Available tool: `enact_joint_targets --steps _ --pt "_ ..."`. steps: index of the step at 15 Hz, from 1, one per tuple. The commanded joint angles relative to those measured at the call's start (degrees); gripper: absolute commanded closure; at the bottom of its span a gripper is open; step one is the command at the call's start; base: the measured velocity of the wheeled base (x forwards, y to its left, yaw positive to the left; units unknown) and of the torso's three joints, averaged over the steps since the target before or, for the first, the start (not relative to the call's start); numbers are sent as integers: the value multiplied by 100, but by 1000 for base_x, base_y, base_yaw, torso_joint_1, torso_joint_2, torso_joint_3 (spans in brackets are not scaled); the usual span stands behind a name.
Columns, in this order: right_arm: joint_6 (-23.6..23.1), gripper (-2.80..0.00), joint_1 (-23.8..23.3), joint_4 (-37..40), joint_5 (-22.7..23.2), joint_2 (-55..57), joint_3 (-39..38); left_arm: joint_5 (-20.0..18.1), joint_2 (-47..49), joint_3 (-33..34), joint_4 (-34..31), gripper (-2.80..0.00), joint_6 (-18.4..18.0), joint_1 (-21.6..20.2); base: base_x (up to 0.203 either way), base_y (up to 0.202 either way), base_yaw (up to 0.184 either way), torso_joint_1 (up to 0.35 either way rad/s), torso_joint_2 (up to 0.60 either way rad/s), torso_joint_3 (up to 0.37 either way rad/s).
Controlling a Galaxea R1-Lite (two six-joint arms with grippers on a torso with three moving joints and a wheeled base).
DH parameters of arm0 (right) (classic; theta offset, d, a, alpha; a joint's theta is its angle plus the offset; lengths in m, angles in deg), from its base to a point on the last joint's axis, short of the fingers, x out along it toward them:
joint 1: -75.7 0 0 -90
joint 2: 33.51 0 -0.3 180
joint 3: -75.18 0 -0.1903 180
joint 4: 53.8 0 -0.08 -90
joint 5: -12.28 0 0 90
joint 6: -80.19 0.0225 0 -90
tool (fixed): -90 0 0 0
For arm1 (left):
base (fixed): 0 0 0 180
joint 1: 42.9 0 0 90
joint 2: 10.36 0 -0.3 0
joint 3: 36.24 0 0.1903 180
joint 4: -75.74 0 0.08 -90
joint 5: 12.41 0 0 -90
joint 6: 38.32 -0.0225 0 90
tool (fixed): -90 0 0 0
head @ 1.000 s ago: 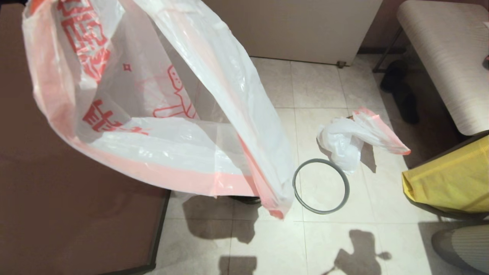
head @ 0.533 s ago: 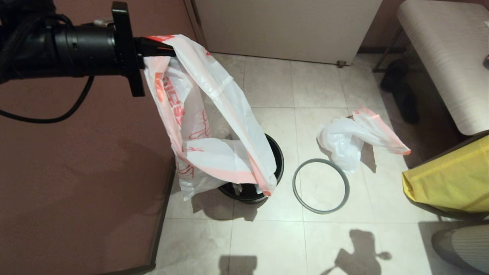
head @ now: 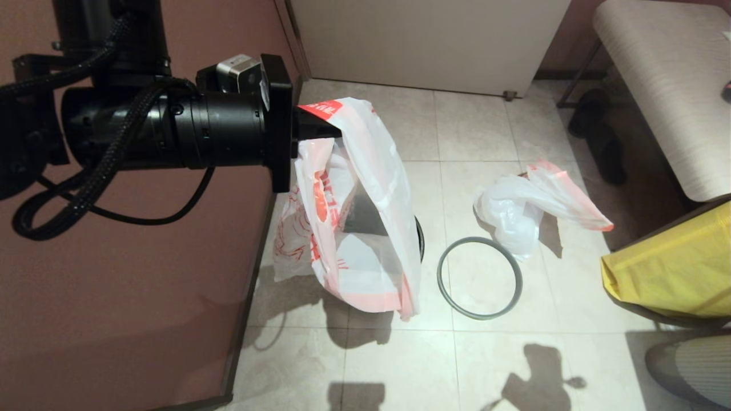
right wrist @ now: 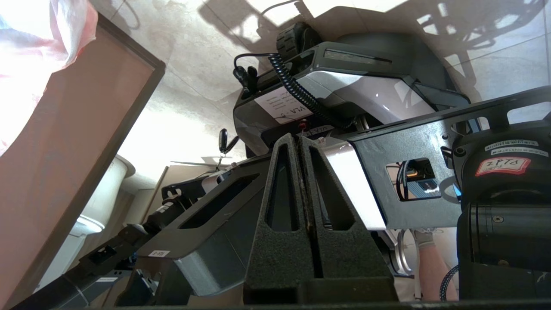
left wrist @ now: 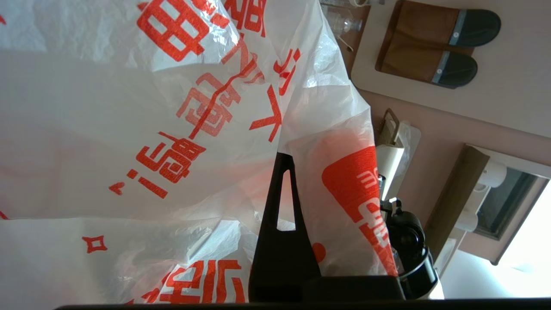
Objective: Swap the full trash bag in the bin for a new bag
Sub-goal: Put the new garbage bag on the trash can
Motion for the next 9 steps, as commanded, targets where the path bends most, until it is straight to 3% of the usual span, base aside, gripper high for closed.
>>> enact_joint_targets --steps 1,3,4,9 --pt "17 0 2 32 16 -4 2 -14 44 -17 -16 0 30 115 0 0 0 0 0 0" --pt "17 0 2 32 7 -83 2 -64 58 -28 -196 0 -62 114 0 0 0 0 0 0" --pt "17 0 -1 32 7 -96 2 -146 -9 -151 -683 0 -19 100 0 0 0 0 0 0" --pt "25 0 -6 59 16 -373 -116 -723 -131 -2608 -3328 0 610 56 0 0 0 0 0 0"
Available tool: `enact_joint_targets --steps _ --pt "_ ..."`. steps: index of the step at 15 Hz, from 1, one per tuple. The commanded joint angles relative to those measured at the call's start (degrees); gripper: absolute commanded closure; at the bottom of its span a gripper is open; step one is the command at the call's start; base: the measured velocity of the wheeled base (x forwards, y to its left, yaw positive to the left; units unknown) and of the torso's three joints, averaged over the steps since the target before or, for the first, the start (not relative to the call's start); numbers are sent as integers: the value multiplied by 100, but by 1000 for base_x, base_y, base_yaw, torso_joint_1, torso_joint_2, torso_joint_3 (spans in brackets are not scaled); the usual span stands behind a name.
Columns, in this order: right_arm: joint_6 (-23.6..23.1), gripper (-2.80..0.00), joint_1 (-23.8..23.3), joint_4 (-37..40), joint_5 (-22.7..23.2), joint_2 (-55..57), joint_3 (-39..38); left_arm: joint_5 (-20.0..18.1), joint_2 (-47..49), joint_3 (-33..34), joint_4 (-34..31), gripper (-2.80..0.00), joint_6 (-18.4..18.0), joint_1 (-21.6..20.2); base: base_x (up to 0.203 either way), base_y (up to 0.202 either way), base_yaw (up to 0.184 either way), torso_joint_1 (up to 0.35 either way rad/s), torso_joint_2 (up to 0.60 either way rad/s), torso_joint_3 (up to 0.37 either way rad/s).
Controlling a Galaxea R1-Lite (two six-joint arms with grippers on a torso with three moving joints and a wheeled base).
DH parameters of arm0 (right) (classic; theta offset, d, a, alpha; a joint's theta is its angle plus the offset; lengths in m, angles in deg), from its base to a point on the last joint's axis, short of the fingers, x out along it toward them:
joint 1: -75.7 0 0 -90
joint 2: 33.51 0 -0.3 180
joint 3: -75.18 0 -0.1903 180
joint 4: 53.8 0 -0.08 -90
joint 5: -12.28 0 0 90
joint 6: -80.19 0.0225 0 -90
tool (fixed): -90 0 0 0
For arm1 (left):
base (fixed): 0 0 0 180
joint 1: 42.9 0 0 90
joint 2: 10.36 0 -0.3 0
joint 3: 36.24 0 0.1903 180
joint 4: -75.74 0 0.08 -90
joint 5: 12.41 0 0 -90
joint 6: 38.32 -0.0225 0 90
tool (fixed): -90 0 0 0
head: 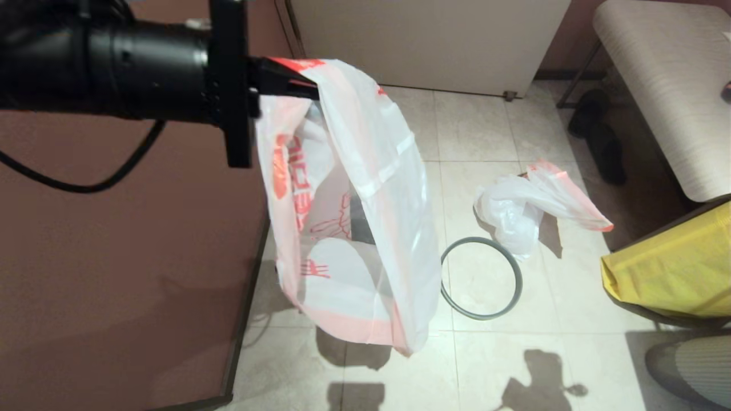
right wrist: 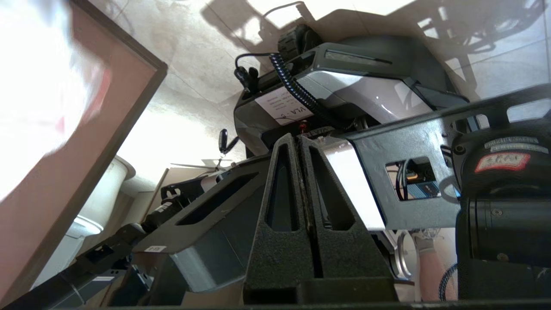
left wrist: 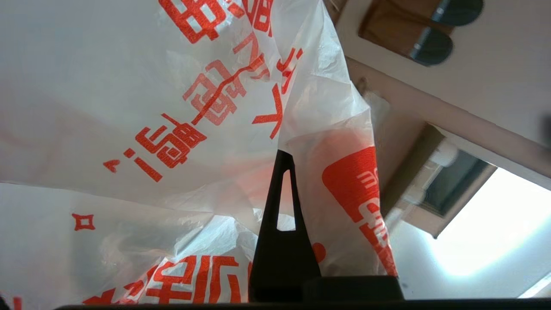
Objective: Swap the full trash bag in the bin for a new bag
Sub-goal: Put the new garbage bag on the trash can
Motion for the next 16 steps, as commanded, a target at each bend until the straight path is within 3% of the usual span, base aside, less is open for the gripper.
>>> enact_joint_targets --steps 1,2,4,7,9,13,16 --pt "20 0 -1 37 17 -165 -45 -478 -178 -1032 -1138 0 212 -60 0 0 0 0 0 0" --pt "20 0 -1 47 25 -213 -57 -727 -302 -1173 -1304 0 477 -94 0 0 0 0 0 0" --pt "28 0 -1 54 32 -317 -103 -754 -210 -1181 -1261 0 1120 -249 0 0 0 0 0 0" --pt "161 0 8 44 47 -451 -258 -820 73 -1168 -1197 0 1987 -880 0 0 0 0 0 0" --pt "178 0 8 36 60 -466 -259 -1277 211 -1123 -1199 0 2486 -971 0 0 0 0 0 0" --pt "178 0 8 36 60 -492 -294 -1523 137 -632 -1082 0 2452 -997 0 0 0 0 0 0" --pt "178 0 8 36 57 -493 -286 -1609 722 -411 -913 0 2424 -1405 0 0 0 0 0 0"
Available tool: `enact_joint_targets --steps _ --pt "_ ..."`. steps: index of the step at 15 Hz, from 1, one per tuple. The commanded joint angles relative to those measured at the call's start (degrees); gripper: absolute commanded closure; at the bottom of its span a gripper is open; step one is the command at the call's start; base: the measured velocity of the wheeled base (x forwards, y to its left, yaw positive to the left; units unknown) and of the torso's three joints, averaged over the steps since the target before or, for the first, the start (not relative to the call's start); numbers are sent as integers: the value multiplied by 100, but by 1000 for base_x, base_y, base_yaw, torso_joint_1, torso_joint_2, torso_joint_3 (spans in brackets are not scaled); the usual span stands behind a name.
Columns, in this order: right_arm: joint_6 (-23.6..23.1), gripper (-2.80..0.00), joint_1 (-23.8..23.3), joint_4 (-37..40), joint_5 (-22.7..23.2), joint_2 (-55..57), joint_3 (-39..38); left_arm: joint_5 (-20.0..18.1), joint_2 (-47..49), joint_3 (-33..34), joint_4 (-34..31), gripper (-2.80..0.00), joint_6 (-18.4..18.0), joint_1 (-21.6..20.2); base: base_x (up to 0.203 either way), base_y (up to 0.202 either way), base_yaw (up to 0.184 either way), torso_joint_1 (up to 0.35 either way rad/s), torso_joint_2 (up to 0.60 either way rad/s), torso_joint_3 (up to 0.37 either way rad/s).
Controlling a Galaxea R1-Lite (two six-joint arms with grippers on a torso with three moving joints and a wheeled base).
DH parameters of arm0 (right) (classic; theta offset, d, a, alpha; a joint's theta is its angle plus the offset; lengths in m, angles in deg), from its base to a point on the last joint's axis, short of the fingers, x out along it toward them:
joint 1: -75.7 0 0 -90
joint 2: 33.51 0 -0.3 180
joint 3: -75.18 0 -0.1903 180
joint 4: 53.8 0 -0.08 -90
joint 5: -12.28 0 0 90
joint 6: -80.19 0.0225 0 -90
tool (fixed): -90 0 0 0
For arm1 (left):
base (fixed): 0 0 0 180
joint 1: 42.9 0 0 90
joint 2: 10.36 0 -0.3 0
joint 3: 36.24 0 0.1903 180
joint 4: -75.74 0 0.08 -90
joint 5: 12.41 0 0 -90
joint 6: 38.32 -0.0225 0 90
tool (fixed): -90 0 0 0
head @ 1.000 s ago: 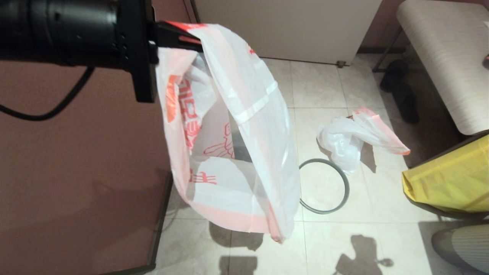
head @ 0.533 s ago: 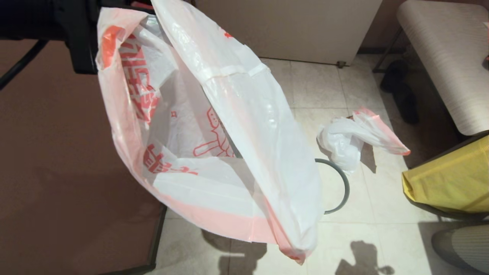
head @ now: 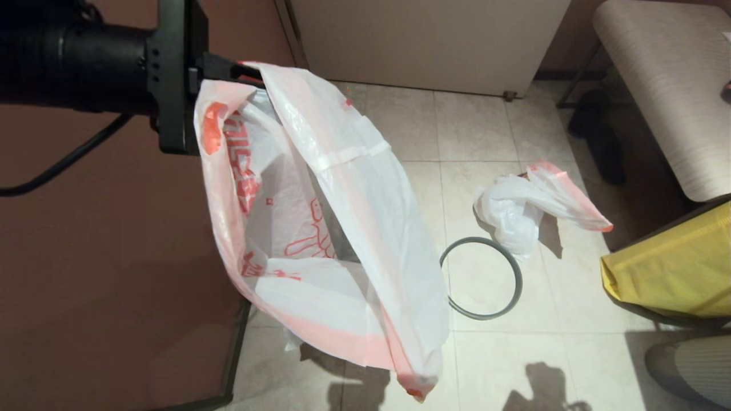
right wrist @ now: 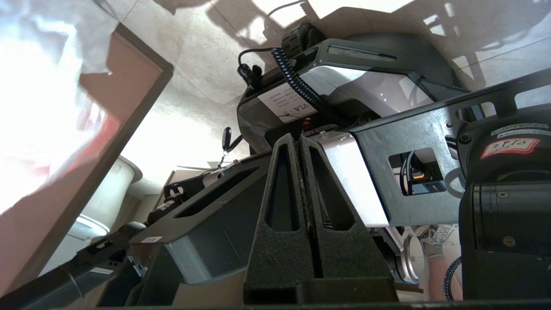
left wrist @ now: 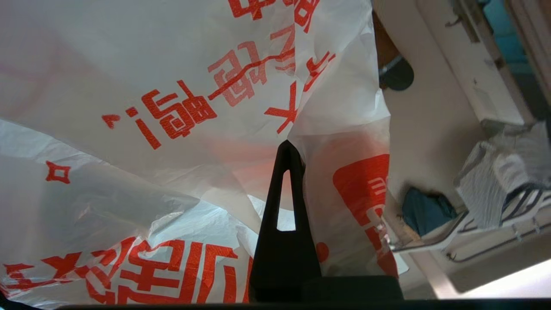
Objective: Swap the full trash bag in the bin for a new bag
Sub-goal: Put the new garbage bag on the trash can
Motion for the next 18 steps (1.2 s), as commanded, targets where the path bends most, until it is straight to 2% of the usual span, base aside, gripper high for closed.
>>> enact_joint_targets --steps 1,3,5,6,8,12,14,16,18 --pt "15 0 -3 18 13 7 27 -46 682 72 8 0 40 -298 0 0 0 0 0 0" --pt "9 0 9 -2 18 2 68 -80 1209 -125 29 0 -40 -465 0 0 0 0 0 0" --pt "-7 0 36 -10 22 -13 130 -269 1282 -460 35 0 -598 -510 0 0 0 0 0 0" --pt "-13 0 43 -10 29 -13 182 -339 1293 -675 66 0 -688 -511 0 0 0 0 0 0" --pt "-21 0 157 -76 36 13 273 -382 1279 -724 949 0 -686 -514 0 0 0 0 0 0" --pt "2 0 412 -203 84 4 365 -338 1572 -694 2939 0 -146 -520 0 0 0 0 0 0" --pt "-5 0 550 -269 467 -1 450 -279 1921 -692 3778 0 296 -514 0 0 0 0 0 0" --pt "-49 0 732 -698 753 6 382 -167 2187 -684 4272 0 612 -513 0 0 0 0 0 0" --pt "-242 0 965 -1730 825 117 69 -145 2190 -668 4349 0 764 -510 0 0 0 0 0 0"
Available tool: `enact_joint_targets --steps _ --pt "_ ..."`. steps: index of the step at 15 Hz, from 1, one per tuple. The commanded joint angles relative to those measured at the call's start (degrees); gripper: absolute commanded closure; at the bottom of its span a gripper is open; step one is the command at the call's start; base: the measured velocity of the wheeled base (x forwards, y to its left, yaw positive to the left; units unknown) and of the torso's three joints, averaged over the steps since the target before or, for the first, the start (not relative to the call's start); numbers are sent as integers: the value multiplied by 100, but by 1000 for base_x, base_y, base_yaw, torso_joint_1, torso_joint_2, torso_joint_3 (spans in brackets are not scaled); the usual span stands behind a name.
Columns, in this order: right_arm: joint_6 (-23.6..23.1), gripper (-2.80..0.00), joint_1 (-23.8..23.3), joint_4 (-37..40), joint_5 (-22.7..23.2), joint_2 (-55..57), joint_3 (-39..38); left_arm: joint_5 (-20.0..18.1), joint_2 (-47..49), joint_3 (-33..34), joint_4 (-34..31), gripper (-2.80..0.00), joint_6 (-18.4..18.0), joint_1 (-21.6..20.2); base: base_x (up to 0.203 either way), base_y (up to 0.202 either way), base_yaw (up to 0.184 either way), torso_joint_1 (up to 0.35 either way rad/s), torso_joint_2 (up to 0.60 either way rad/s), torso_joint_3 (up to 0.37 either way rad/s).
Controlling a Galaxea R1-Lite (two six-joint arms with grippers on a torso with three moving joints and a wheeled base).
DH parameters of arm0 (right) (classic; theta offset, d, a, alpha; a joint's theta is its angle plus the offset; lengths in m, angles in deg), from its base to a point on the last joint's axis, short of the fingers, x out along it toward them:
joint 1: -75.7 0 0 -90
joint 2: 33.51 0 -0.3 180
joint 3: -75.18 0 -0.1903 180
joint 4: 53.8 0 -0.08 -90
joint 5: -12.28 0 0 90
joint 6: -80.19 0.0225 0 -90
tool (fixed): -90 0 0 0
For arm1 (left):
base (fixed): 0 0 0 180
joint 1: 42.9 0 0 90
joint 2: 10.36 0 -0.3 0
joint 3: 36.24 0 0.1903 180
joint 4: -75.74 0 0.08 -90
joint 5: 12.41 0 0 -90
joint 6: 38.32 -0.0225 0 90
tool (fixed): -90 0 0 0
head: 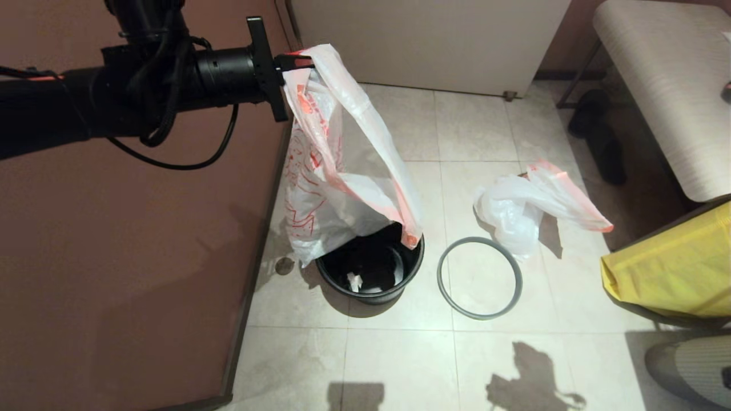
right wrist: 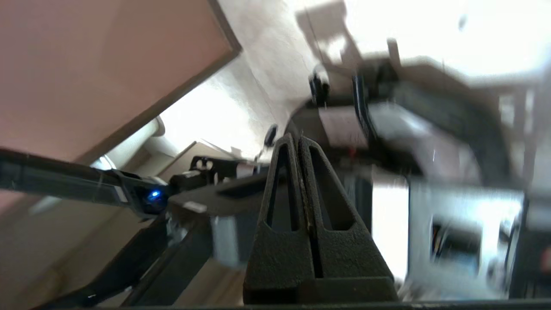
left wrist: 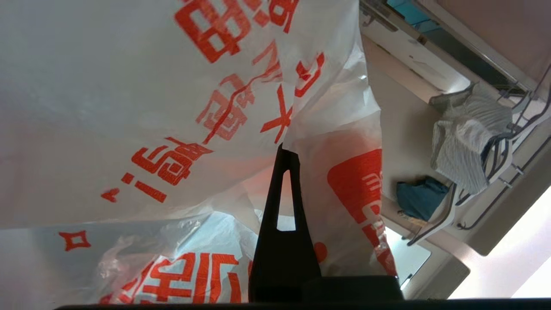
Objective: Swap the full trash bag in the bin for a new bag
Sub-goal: Put the new garbage bag on the trash can
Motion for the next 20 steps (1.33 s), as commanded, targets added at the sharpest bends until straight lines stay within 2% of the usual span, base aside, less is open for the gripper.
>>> enact_joint_targets --steps 1,3,4,6,8,10,12,13,15,17,18,19,20 --pt "-88 0 148 -961 32 230 -305 -26 67 20 45 0 78 23 0 0 0 0 0 0" --pt "-160 0 208 -2221 46 726 -647 -38 -274 23 102 0 85 79 0 0 0 0 0 0" --pt "-170 0 322 -2463 55 882 -768 -42 -496 50 189 0 102 155 0 0 0 0 0 0" --pt "-178 0 420 -2517 52 958 -847 -46 -824 103 383 0 316 371 0 0 0 0 0 0" --pt "-188 0 368 -2521 7 985 -858 -56 -1116 210 876 0 1033 580 0 0 0 0 0 0" --pt "-188 0 352 -2529 -2 958 -805 -67 -1218 631 1331 0 1220 688 0 0 0 0 0 0" --pt "-184 0 357 -2529 -2 932 -648 -69 -1294 1451 2004 0 1253 701 0 0 0 0 0 0" --pt "-184 0 358 -2530 -2 942 -581 -72 -1323 2011 2542 0 1264 704 0 0 0 0 0 0" --pt "-180 0 352 -2530 -2 1028 -407 -76 -1323 3222 4282 0 1438 701 0 0 0 0 0 0" --pt "-171 0 350 -2537 9 1248 -216 -77 -1166 4215 6703 0 2042 626 0 0 0 0 0 0" --pt "-84 0 357 -2574 31 1398 -55 -75 -1031 4750 7588 0 2462 564 0 0 0 0 0 0" --pt "49 0 364 -2728 45 1545 59 -96 -942 5138 7970 0 2766 509 0 0 0 0 0 0" --pt "186 0 366 -2993 51 1711 147 -124 -965 5500 8047 0 2922 449 0 0 0 0 0 0"
